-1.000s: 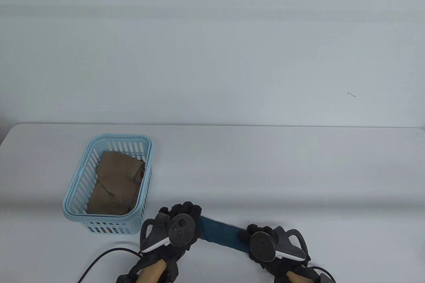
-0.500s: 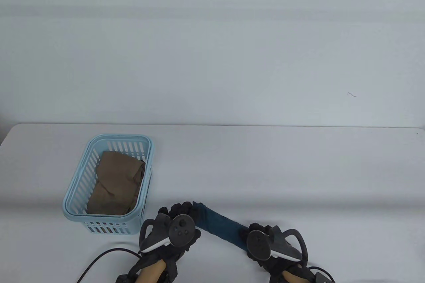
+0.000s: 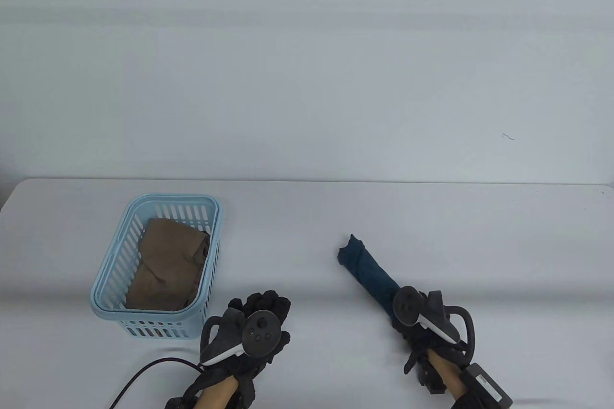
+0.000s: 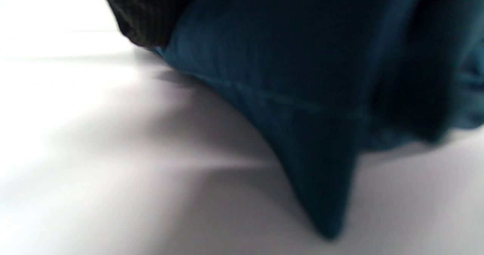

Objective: Roll shorts into tight roll

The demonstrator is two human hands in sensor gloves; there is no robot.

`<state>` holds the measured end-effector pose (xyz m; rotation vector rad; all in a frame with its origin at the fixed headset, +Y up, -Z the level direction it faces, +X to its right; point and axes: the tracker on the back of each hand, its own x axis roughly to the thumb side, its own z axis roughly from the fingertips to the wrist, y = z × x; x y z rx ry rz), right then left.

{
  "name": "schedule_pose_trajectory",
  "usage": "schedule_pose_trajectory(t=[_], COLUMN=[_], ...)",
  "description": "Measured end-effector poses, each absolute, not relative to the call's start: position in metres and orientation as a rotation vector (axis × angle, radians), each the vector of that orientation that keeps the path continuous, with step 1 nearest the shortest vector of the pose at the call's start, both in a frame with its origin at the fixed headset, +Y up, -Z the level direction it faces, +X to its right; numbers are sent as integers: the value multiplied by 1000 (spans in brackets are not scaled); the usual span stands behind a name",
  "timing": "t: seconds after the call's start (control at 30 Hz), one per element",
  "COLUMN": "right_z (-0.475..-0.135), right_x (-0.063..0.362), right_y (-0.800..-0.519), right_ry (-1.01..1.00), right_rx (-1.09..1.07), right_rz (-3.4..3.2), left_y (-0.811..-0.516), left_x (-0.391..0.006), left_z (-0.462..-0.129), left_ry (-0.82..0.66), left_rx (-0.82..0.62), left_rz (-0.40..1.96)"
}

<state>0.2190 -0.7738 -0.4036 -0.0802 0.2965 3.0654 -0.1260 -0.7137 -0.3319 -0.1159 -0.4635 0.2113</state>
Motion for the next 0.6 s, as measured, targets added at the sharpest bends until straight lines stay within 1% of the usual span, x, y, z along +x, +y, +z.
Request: schedule_pose_trajectory(t=[0.2,0.4,0.6], right_z=[-418,-424,-424], right_x=[258,297,323], right_y=[-775,-774,-775], right_ry=[285,271,253], right_rx=[-340,-556,-686], right_rz=[3033,3001,2966], left_y=[-717,-717,-718], left_x=[-124,-124,-124], left_z=[-332,-332,-332], left_ry=[-466,-462,-464], left_rx=[-138,-144,-155], left_rz=[205,205,202])
